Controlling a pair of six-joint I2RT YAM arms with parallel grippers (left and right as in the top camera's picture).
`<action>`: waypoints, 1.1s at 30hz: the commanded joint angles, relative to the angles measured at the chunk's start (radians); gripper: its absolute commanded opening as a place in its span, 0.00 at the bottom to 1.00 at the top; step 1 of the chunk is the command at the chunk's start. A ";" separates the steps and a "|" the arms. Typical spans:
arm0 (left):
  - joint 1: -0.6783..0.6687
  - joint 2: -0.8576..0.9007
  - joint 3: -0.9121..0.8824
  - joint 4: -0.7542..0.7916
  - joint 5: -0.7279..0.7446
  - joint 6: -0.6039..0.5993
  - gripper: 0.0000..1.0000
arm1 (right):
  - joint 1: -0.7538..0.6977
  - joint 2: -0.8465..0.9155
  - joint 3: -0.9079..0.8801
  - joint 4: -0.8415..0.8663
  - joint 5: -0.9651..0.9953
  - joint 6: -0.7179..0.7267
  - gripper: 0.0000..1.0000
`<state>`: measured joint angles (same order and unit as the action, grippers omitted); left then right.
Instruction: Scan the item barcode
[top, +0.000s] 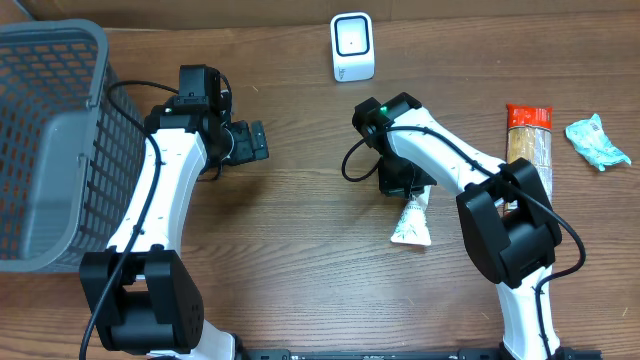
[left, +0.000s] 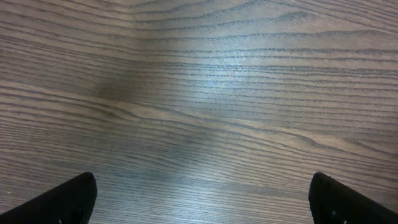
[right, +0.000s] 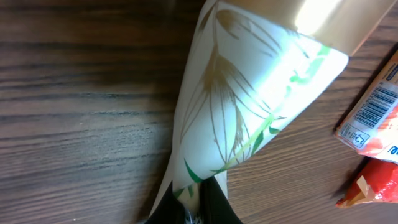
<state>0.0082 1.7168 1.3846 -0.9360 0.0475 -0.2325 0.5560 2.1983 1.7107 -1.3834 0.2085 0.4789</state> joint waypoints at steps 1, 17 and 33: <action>-0.003 -0.009 0.011 0.000 -0.007 0.019 0.99 | -0.003 -0.013 0.061 0.013 -0.286 -0.205 0.04; -0.003 -0.009 0.011 0.000 -0.007 0.019 1.00 | -0.066 -0.045 -0.287 0.644 -1.346 -0.391 0.04; -0.003 -0.009 0.011 0.000 -0.006 0.019 1.00 | -0.223 -0.082 -0.148 0.320 -0.558 -0.310 0.66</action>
<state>0.0082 1.7168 1.3846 -0.9360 0.0475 -0.2325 0.3416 2.1456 1.4796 -1.0332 -0.6060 0.2043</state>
